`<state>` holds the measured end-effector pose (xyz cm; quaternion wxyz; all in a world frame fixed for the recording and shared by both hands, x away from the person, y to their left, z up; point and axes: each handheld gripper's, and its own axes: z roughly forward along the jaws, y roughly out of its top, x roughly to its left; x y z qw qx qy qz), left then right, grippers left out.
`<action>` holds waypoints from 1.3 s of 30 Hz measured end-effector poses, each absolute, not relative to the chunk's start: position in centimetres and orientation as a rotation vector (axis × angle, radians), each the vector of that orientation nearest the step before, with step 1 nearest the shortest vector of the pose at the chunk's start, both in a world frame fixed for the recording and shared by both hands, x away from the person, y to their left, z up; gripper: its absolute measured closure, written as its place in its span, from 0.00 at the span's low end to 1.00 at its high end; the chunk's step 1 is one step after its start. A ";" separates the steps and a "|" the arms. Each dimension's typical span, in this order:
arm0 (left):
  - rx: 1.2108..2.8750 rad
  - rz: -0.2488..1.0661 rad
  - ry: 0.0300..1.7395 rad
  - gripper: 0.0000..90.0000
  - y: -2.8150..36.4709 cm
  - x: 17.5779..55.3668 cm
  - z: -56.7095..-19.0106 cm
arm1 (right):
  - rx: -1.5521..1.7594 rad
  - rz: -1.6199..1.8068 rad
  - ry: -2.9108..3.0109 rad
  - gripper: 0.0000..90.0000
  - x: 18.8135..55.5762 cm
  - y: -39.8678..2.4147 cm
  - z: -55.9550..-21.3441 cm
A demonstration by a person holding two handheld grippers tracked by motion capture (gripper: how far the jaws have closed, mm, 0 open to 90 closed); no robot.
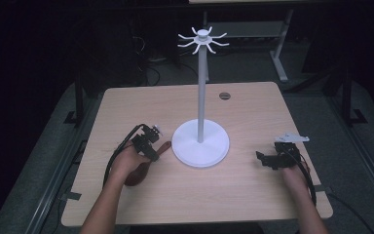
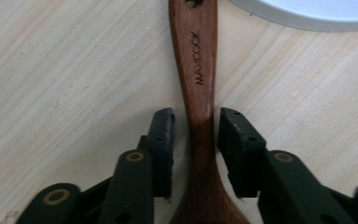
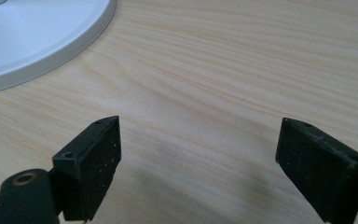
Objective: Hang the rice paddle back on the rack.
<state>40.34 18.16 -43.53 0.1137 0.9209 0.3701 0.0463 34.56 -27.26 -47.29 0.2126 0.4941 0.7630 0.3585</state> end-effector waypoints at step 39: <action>2.287 0.111 1.006 0.86 24.2 38.6 -41.4 | 1.382 1.011 2.110 0.15 34.6 -27.5 -47.3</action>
